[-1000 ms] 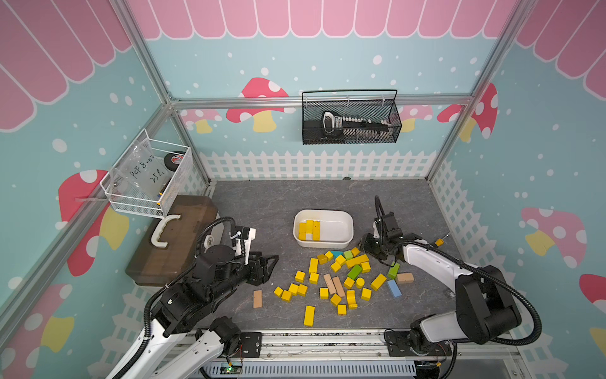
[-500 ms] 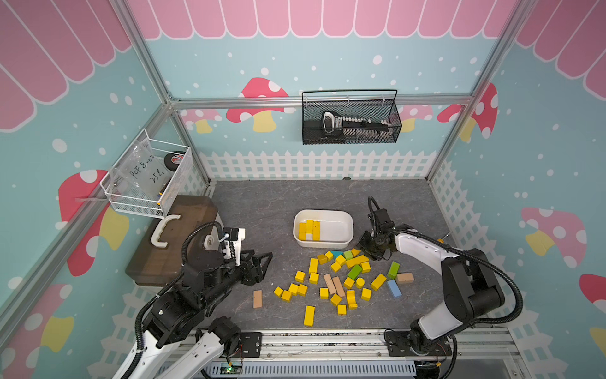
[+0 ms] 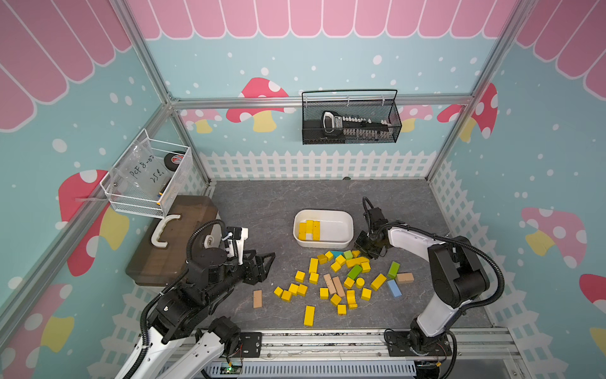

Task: Pick out the yellow building blocks
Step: Pick up the building block from the center of the board.

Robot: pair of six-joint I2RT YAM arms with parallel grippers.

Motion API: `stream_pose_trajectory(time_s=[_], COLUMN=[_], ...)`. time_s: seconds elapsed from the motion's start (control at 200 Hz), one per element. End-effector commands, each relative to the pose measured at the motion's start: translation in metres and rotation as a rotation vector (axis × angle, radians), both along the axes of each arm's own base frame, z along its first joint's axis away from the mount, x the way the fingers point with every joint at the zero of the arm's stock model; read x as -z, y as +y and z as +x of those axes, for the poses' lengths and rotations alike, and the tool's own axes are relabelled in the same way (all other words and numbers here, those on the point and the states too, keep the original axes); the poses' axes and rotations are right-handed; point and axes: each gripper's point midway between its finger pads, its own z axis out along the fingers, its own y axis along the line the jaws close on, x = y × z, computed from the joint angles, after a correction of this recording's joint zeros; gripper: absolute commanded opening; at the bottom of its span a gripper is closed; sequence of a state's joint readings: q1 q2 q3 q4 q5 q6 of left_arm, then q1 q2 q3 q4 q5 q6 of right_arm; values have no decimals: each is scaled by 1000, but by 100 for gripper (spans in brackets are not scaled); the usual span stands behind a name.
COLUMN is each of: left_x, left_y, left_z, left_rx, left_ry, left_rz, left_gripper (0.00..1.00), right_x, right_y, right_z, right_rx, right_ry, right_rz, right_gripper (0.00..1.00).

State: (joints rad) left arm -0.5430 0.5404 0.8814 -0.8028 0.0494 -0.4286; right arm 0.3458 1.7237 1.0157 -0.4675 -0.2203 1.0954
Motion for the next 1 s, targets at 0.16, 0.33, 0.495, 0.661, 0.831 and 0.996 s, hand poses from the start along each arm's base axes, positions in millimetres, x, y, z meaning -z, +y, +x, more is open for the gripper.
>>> stream_pose_trajectory(time_s=[0.16, 0.33, 0.495, 0.661, 0.831, 0.996], left_x=[1, 1, 0, 0, 1, 1], left_y=[-2, -1, -1, -1, -2, -3], left_z=[2, 2, 1, 1, 2, 2], left_rx=[0, 1, 2, 0, 4, 6], left_ry=[9, 7, 5, 3, 8, 10], left_rz=[-13, -15, -19, -21, -20, -18], left_gripper=[78, 78, 78, 78, 78, 78], right_x=[8, -2, -32, -76, -119, -154], right_y=[-16, -29, -41, -41, -23, 14], right_z=[-4, -1, 11, 32, 54, 72], right_rx=[9, -12, -85, -195, -301, -442], right_ry=[30, 1, -71, -196, -329, -450], right_rz=[-63, -125, -220, -273, -250, -229], right_gripper=[38, 29, 25, 21, 21, 21])
